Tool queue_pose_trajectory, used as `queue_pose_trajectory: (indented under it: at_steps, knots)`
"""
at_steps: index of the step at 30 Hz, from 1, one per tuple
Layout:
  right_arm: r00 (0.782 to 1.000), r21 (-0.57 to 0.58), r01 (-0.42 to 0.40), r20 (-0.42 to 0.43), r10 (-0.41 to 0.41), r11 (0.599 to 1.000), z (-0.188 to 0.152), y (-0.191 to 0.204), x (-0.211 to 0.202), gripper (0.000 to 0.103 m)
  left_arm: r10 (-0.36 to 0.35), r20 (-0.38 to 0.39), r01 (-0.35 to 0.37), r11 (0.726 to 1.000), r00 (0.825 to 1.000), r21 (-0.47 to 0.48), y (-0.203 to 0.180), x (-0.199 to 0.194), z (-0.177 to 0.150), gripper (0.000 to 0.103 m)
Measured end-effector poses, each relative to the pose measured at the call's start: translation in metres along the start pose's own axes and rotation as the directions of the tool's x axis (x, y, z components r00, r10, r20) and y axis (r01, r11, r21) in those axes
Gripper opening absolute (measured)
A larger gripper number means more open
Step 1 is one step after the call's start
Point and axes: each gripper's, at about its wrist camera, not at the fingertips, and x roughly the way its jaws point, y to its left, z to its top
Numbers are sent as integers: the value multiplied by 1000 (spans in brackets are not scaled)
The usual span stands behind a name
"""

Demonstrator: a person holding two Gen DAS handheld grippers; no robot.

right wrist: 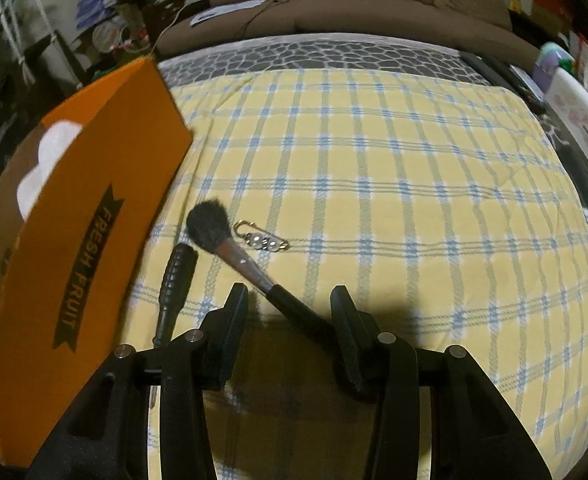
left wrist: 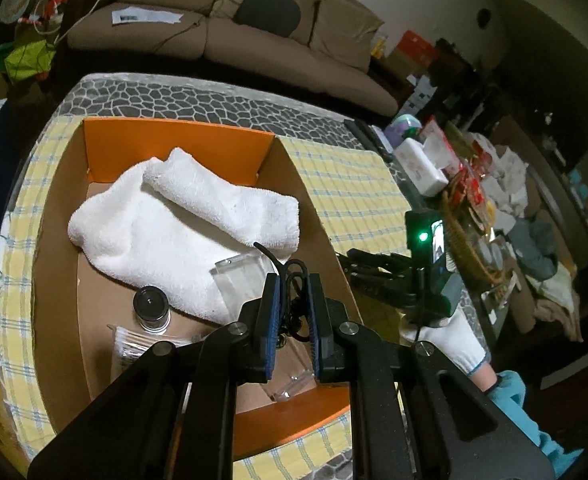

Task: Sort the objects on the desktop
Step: 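Carry the cable toward the box with the left tool while the right tool grasps the makeup brush, then drop the cable into the box with the left tool while the right tool drops the brush in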

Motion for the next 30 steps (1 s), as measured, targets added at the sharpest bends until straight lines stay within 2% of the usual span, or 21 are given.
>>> queue_pose_trajectory:
  at_steps: [4,5,7,10,13,16,20,26,30]
  knots:
    - [1000,-47,26,-3,-26,999,-3,8,2,45,-18,-4,18,1000,1000,-6,4,2,0,12]
    - [1000,-53,18,-3,-18,998,-4,9,1,41,-16,-4,16,1000,1000,-5,4,2,-1,12]
    - [1000,-54,-4,-7,4,999,-5,11,-1,20,-21,-2,21,1000,1000,-6,3,1,-2,12]
    - [1000,-67,-19,-9,18,998,-7,15,-2,11,-24,0,24,1000,1000,-10,4,0,-2,12]
    - [999,-69,-52,-8,52,996,-7,19,-4,10,-24,-1,24,1000,1000,-16,6,0,-3,12]
    - [991,-11,-131,3,131,991,-5,16,-9,10,-24,0,24,999,1000,-26,9,0,-3,12]
    - [982,56,-187,38,186,981,0,11,-24,10,-27,5,28,999,1000,-34,11,-2,-3,12]
    - [970,91,-227,107,218,970,9,5,-50,10,-28,16,29,999,999,-36,11,-6,-2,12]
    - [955,90,-274,146,259,958,14,13,-70,10,-24,15,25,998,1000,-64,20,-6,-1,12]
